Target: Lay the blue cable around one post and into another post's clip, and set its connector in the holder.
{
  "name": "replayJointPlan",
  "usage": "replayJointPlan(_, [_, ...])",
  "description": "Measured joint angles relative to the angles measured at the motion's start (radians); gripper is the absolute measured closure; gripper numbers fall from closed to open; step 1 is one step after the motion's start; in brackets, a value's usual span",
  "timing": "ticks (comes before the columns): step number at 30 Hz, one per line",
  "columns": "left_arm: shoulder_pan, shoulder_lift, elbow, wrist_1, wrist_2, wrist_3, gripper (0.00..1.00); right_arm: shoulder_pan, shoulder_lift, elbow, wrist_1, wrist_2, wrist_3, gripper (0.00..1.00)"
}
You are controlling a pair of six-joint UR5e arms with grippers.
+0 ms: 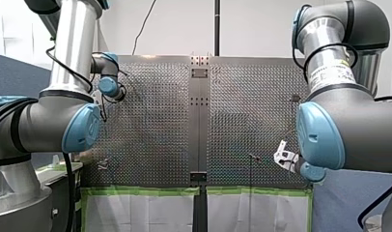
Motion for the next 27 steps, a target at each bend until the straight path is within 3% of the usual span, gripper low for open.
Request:
replayJointPlan(7, [-0.002,0.000,0.000,-0.001,0.000,0.000,0.00,-0.031,-0.068,0.000,0.020,0.003,-0.017,1.00])
replayJointPlan(14, [-0.005,0.000,0.000,-0.007,0.000,-0.002,0.00,-0.042,-0.125,0.000,0.019,0.005,-0.021,1.00])
replayJointPlan(20, [-0.009,0.000,-0.001,-0.020,0.000,-0.030,0.00,-0.043,-0.139,0.000,0.017,0.007,-0.023,1.00])
replayJointPlan(27, [-0.016,0.000,-0.001,-0.022,0.003,-0.097,0.00,-0.041,-0.139,0.000,0.017,0.005,-0.022,1.00])
